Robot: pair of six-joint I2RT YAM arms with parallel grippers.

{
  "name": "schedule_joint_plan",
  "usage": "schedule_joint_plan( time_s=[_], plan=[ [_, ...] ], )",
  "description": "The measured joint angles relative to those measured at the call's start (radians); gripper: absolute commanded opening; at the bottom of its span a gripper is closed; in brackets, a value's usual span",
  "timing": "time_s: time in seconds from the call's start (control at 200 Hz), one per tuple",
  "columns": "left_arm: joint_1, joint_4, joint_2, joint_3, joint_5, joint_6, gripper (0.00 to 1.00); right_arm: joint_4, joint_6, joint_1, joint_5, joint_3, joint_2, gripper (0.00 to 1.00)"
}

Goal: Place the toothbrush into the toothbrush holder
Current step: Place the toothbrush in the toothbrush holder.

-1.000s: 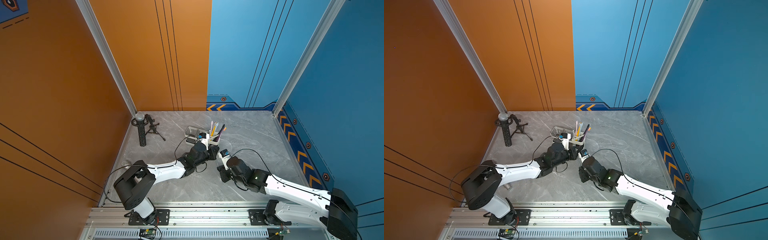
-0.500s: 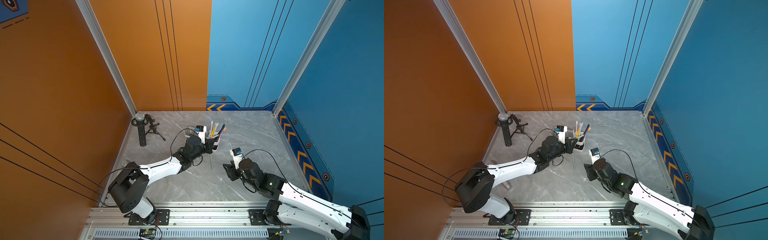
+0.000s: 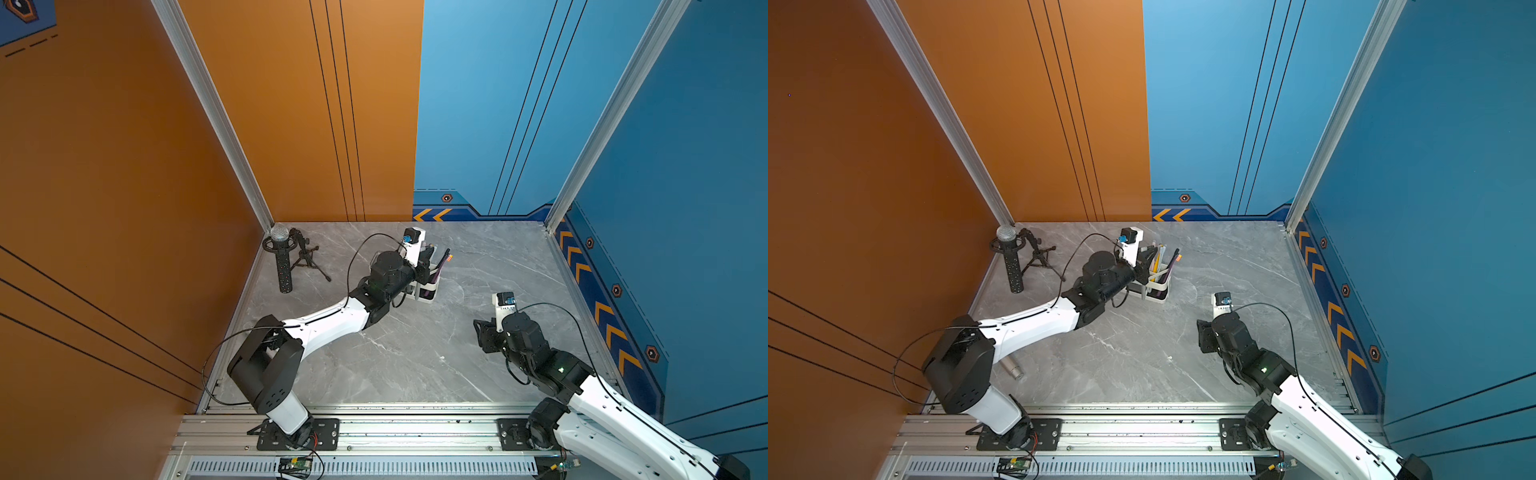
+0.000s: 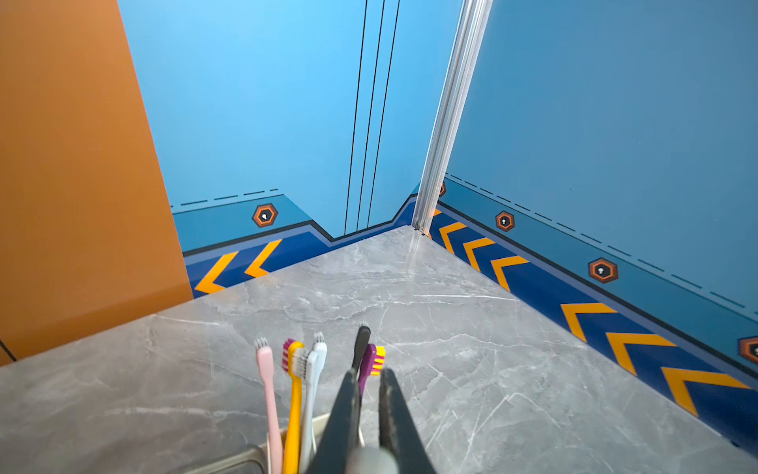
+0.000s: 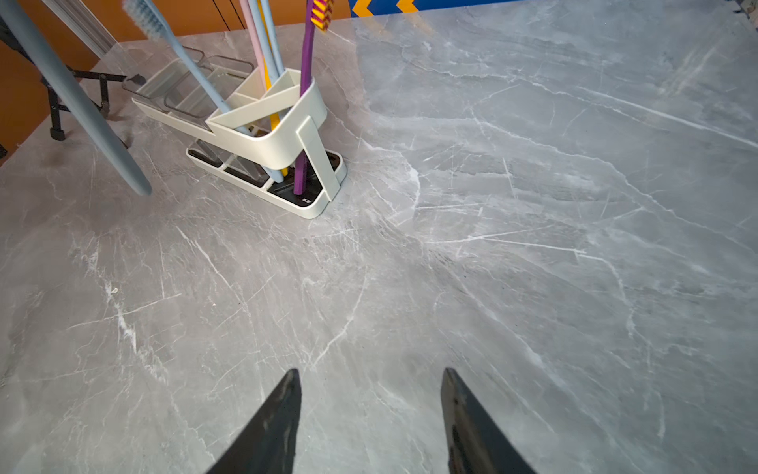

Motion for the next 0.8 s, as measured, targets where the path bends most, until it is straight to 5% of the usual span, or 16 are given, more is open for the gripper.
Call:
schedule_joint_plan(
  time_s=[0.796],
  plan=[
    [-0.006,0.244,0.279,0.199,0.042,0.14,0.0,-0.001,-0.035,-0.119,-0.111,-0.008,0.002,0.55]
  ],
)
